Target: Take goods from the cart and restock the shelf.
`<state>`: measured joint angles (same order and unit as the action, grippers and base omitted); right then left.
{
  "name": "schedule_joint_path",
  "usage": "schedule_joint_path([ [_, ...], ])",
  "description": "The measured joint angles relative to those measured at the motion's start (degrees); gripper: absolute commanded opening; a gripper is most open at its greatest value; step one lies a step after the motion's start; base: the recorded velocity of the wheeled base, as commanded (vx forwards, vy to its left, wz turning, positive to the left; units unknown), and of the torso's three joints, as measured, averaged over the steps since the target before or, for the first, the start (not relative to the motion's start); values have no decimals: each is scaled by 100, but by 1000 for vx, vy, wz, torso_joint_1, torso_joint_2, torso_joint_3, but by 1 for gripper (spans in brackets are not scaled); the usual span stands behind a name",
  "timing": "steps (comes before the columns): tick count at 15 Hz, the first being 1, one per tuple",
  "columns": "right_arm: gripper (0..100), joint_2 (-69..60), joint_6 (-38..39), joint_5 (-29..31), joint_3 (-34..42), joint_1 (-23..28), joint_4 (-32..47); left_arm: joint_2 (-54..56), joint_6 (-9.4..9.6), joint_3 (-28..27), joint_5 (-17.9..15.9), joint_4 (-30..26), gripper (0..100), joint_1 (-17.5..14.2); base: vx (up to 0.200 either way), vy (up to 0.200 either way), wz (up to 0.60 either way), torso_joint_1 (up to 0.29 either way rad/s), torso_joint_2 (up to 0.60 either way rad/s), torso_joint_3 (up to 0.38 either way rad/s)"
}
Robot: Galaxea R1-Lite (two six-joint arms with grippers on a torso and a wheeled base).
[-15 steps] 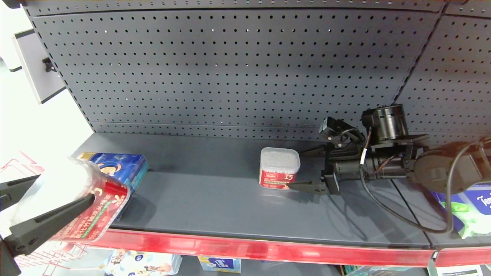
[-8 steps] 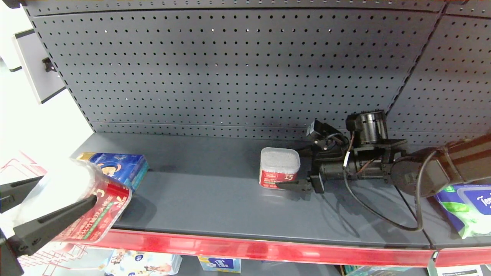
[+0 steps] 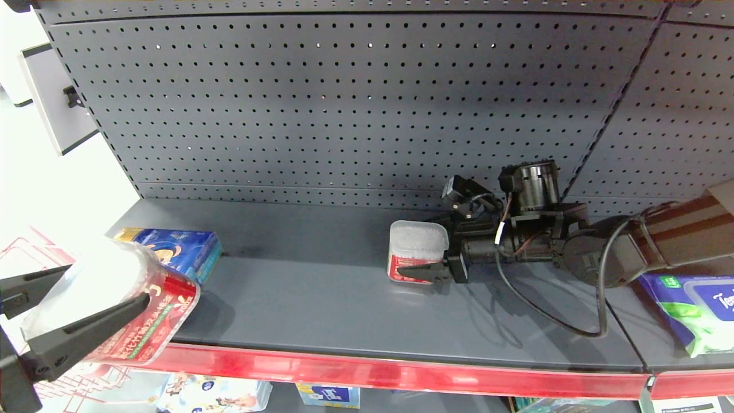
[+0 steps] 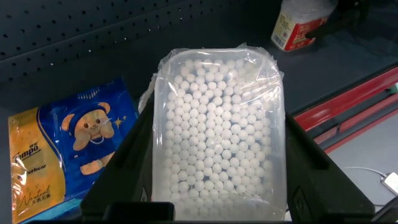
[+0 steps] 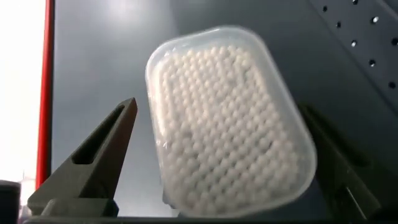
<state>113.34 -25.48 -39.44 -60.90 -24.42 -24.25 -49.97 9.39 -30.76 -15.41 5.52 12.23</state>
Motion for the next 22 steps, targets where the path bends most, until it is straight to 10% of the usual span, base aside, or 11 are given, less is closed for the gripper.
schedule_joint_path([
  [1, 100, 28, 9, 13, -26, -46, -5, 0, 2, 2, 2, 0, 0, 0, 0, 0, 0, 0, 0, 0],
  [2, 0, 48, 13, 17, -37, -63, -6, 0, 0, 6, 2, -2, 0, 0, 0, 0, 0, 0, 0, 0],
  [14, 0, 9, -30, -112, 110, -85, 2, 9, 2, -6, -5, 0, 0, -2, 0, 0, 0, 0, 0, 0],
  [22, 0, -805, -375, -345, 1485, -341, 5, 16, -6, -16, -16, 0, 0, 0, 0, 0, 0, 0, 0, 0],
])
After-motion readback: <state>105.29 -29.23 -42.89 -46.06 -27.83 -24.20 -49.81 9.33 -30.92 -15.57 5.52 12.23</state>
